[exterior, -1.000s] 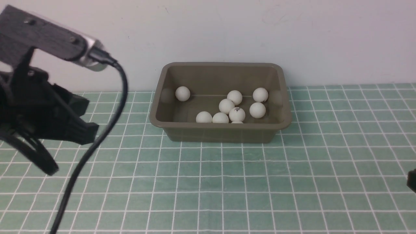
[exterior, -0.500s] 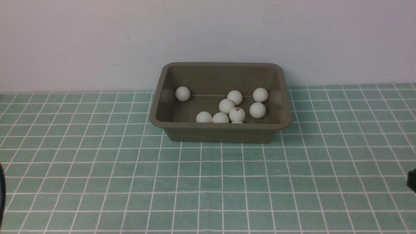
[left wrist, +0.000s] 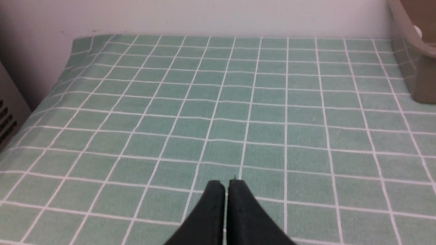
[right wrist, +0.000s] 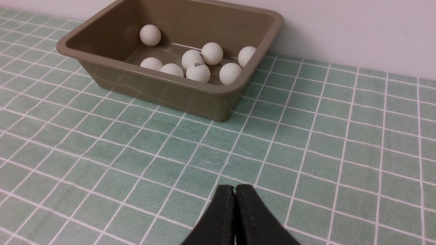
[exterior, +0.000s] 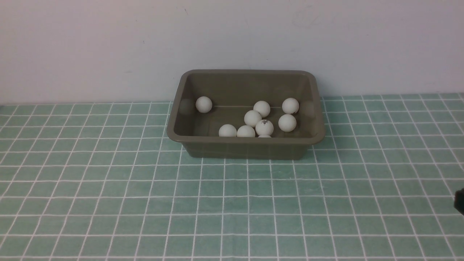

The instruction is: Put the table tennis balls in the box on the green coffee tablecloth.

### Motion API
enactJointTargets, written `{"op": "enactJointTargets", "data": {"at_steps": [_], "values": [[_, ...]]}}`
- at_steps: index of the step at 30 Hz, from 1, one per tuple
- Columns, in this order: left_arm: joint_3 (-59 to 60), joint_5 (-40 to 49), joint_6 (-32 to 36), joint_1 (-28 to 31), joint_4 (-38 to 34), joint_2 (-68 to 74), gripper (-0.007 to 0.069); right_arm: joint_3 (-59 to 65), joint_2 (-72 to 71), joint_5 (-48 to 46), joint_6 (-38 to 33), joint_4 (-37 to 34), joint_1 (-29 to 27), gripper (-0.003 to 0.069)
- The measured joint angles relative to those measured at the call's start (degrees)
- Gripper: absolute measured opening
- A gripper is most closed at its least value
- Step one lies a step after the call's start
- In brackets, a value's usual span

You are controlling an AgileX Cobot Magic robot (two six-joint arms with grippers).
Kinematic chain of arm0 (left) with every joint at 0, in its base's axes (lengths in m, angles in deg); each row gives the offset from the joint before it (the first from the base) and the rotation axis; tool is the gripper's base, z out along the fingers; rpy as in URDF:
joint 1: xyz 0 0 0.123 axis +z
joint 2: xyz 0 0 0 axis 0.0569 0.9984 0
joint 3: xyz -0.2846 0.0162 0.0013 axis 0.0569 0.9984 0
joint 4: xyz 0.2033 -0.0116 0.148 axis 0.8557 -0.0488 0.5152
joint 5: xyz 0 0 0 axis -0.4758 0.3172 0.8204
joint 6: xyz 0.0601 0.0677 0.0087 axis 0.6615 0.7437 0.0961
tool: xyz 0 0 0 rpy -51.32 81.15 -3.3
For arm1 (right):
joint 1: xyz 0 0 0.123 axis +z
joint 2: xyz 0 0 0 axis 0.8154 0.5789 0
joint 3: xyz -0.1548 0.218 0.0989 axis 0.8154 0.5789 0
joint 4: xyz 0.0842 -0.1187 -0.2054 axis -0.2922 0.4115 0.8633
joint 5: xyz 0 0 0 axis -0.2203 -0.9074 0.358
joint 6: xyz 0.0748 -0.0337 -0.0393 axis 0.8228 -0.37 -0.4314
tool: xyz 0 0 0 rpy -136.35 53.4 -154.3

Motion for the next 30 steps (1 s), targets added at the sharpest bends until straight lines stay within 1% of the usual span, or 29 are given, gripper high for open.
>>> {"op": "enactJointTargets", "data": {"at_steps": [6,19,23,26,28,29,30], "values": [[3.5,-1.8,0.0,0.0,0.7,0.0,-0.0004,0.0,0.0,-0.1,0.0,0.0,0.0,-0.0016],[3.6,-2.4,0.0,0.0,0.8,0.0,-0.0004,0.0,-0.2,-0.1,0.0,0.0,0.0,-0.0016],[3.6,-2.4,0.0,0.0,0.8,0.0,-0.0004,0.0,-1.2,-0.1,-0.6,1.0,-0.6,-0.0016],[3.6,-2.4,0.0,0.0,0.8,0.0,-0.0004,0.0,-1.9,0.2,-1.1,1.9,-4.1,-0.0016],[3.7,-2.4,0.0,0.0,0.8,0.0,-0.0004,0.0,-2.2,0.5,-1.2,2.2,-8.1,-0.0016],[3.7,-2.5,0.0,0.0,0.8,0.0,-0.0004,0.0,-2.4,0.7,-1.2,2.3,-11.2,-0.0016],[3.8,-2.5,0.0,0.0,0.9,0.0,-0.0004,0.0,-2.5,0.8,-1.3,2.4,-12.4,-0.0016]]}}
